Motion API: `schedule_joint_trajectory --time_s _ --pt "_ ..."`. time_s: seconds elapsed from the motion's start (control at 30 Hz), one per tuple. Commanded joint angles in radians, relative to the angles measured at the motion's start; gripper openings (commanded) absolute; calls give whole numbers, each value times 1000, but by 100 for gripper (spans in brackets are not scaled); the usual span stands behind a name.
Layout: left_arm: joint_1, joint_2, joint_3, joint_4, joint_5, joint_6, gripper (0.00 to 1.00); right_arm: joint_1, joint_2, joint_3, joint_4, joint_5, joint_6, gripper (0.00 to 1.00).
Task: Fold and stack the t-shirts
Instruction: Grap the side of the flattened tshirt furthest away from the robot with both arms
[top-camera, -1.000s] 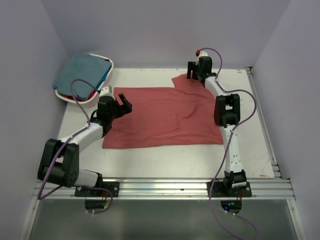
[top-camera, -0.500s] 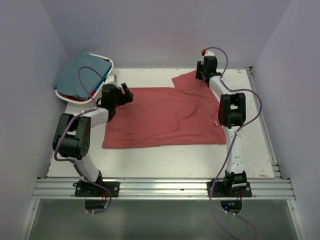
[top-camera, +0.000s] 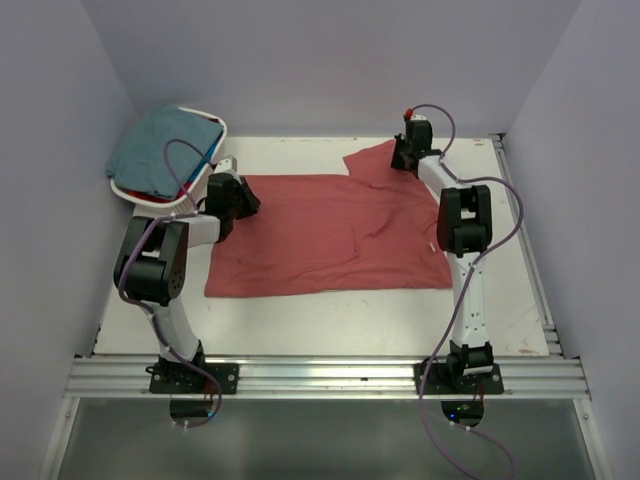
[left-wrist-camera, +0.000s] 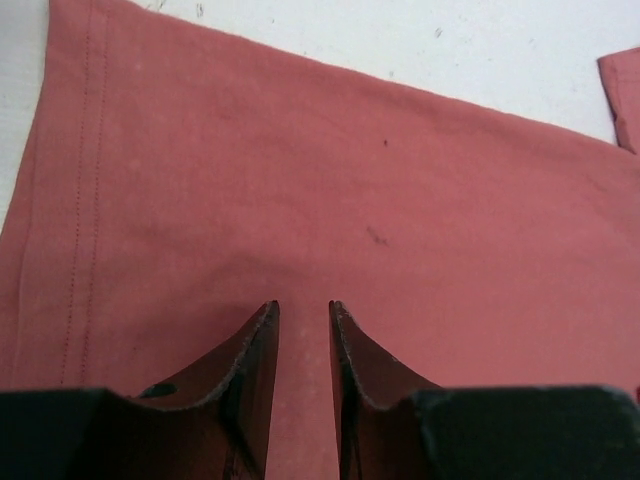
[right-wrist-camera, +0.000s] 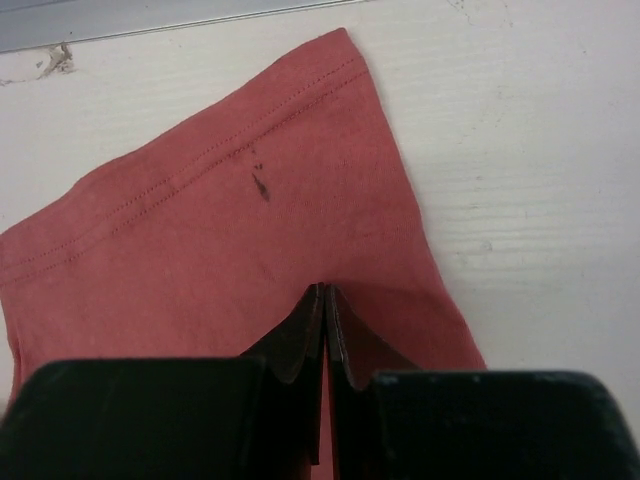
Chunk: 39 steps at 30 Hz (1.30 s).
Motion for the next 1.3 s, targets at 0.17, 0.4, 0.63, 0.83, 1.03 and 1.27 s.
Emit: schedule_joint_trajectory --time_s 0.17,0.4,0.63,0.83,1.03,1.27 --pt "8 18 7 17 -32 13 25 -1 -8 81 -92 -20 9 6" --pt "8 -11 -50 -54 -50 -6 15 -1 -57 8 -102 -11 5 5" --pt "8 -77 -137 -121 -55 -36 11 -1 -80 -37 -188 -11 29 1" --pt "7 -159 -217 -167 -55 -39 10 -1 -167 -185 -186 -20 83 0" --pt "7 -217 -256 -184 -84 -36 10 -1 -210 -268 -160 -19 95 0" --pt "7 -260 -237 -213 -32 -48 10 -1 -232 -265 -178 -43 93 0"
